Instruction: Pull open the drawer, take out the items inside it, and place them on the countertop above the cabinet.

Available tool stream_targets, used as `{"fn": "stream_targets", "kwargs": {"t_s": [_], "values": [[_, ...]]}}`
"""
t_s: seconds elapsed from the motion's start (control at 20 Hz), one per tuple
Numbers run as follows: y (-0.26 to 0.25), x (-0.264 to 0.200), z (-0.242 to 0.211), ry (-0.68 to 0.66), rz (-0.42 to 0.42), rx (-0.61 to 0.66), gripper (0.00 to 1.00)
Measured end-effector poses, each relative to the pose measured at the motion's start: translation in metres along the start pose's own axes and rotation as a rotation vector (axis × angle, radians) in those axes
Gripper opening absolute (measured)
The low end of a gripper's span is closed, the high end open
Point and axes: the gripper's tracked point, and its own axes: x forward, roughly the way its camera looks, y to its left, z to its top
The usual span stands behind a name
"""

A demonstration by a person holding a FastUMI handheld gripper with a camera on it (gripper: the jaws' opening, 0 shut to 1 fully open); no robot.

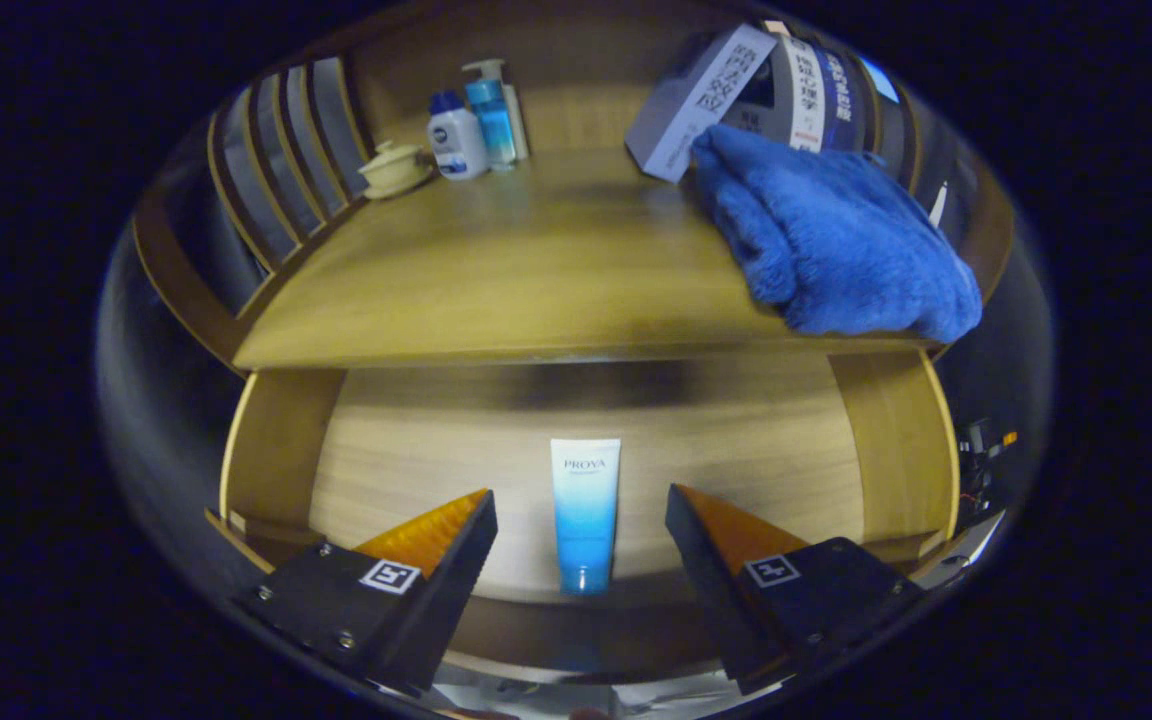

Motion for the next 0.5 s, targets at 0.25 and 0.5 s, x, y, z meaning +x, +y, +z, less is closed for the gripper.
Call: {"fn": "stream_targets", "kwargs": {"t_s": [0.25,0.5], "values": [[-0.006,0.040,-0.032,0.157,-0.016,0.028,0.59],[-0.004,0.030,-0.026,0.085,0.026,0.015,0.40]]}}
